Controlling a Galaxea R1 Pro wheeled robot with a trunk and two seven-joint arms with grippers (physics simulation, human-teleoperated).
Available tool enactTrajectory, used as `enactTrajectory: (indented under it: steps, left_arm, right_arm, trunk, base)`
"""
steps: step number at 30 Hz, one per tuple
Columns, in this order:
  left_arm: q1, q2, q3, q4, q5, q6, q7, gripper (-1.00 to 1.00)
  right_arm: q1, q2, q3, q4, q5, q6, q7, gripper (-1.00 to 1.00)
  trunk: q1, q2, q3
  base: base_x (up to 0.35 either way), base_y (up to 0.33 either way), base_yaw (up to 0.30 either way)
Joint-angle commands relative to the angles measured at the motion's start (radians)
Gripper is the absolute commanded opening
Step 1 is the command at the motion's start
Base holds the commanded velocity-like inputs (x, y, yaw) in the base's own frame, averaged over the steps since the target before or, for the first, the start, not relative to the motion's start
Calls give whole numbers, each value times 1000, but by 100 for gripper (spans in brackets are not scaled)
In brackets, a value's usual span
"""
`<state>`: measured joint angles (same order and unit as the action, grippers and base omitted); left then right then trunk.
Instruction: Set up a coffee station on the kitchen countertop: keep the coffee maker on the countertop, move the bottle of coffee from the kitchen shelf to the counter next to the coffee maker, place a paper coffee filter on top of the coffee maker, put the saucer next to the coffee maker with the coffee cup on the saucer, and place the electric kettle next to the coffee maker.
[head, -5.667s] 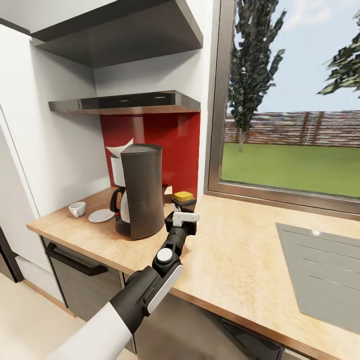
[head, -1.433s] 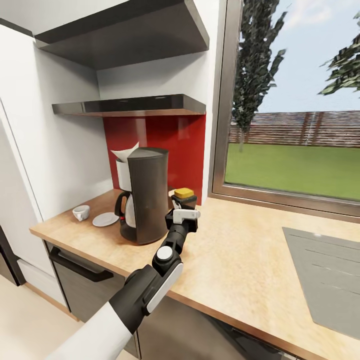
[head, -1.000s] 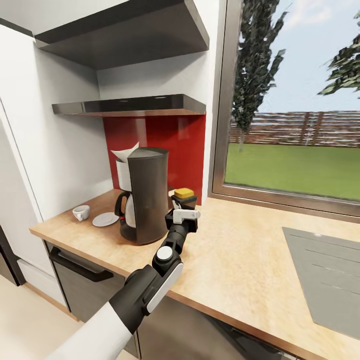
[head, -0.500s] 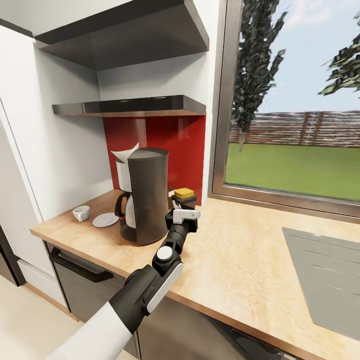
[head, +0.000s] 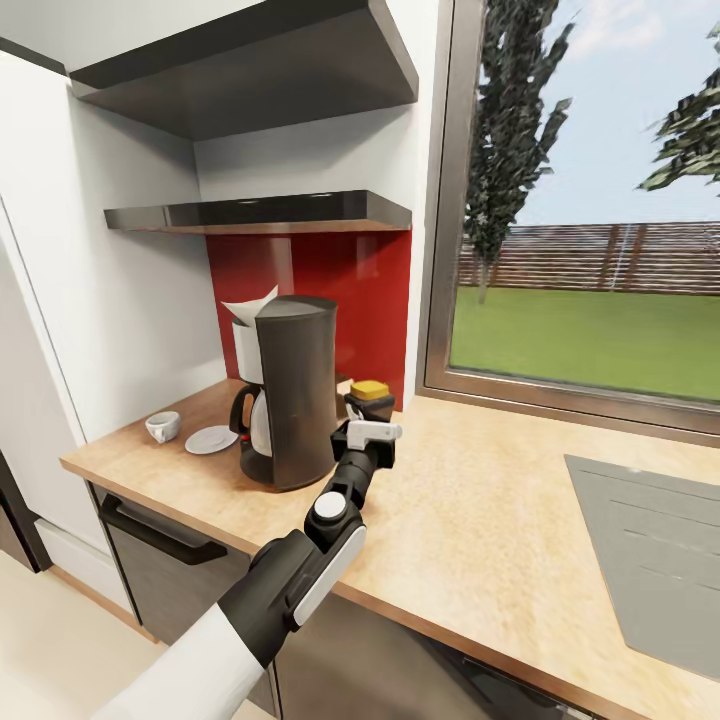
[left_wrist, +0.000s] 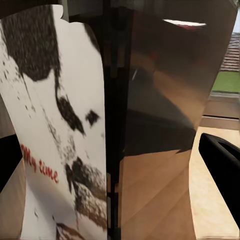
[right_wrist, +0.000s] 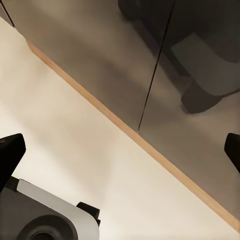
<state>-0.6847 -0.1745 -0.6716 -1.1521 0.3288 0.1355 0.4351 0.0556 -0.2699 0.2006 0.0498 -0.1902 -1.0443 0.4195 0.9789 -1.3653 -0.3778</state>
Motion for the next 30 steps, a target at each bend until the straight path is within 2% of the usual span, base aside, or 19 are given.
enactTrajectory:
  steps: [1,30]
  left_arm:
    - [-1,0,-2,-2,4,7,7,-100]
    - [-1,0,-2,-5,4,25,11,-100]
  right_arm:
    - [0,0,7,1,-11,-3,5,100]
    - [0,0,7,1,-11,-3,5,100]
  trunk:
    - [0,-1,-1]
    - [0,-1,-1]
  base:
    - [0,0,0]
    - [0,0,0]
